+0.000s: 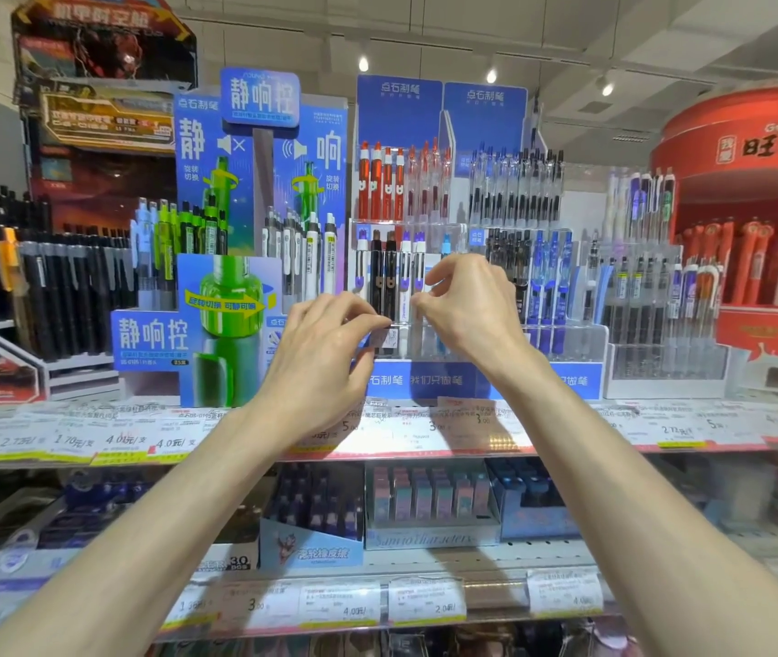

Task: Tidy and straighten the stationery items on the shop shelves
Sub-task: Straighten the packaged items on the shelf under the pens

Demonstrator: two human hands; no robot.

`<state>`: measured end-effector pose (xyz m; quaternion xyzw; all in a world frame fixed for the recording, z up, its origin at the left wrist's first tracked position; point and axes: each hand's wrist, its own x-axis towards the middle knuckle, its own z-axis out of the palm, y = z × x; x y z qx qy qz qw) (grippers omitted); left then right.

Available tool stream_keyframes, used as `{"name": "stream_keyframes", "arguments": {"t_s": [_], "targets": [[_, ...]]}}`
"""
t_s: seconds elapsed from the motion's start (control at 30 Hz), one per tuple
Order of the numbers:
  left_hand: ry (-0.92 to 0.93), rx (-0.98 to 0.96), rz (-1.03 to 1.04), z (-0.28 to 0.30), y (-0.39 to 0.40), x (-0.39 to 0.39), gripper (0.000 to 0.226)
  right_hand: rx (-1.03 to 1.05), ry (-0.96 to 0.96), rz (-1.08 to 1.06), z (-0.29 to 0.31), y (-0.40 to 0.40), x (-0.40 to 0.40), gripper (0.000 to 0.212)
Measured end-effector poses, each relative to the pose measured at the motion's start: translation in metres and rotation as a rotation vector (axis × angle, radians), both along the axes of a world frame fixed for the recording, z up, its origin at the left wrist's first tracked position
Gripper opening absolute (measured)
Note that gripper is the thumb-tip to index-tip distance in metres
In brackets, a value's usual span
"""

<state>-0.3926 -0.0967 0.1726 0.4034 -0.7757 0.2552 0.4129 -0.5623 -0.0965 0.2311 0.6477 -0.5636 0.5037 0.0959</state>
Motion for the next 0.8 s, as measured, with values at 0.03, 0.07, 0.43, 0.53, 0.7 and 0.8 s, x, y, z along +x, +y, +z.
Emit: {"name": "stream_keyframes", "arguments": {"t_s": [0.03, 0.07, 0.43, 0.53, 0.7, 0.8], "targets": [[-0.002, 0.001, 0.002, 0.000, 0.000, 0.000, 0.037, 0.007, 0.001, 0.000, 0.001, 0.000, 0.000, 0.022], [-0.002, 0.005, 0.005, 0.000, 0.000, 0.000, 0.037, 0.015, 0.001, 0.001, 0.001, -0.001, -0.001, 0.022], [0.000, 0.019, 0.000, 0.001, 0.003, -0.001, 0.036, -0.031, 0.016, 0.007, -0.006, 0.003, -0.002, 0.021], [0.014, 0.021, -0.022, 0.002, 0.006, -0.001, 0.034, -0.089, -0.015, 0.052, -0.012, 0.007, -0.006, 0.026], [0.057, -0.010, -0.064, -0.005, 0.015, 0.001, 0.030, -0.179, -0.034, 0.146, -0.034, 0.023, -0.016, 0.032], [0.093, -0.005, -0.100, -0.014, 0.025, 0.002, 0.031, -0.183, -0.033, 0.199, -0.052, 0.040, -0.027, 0.029]]}}
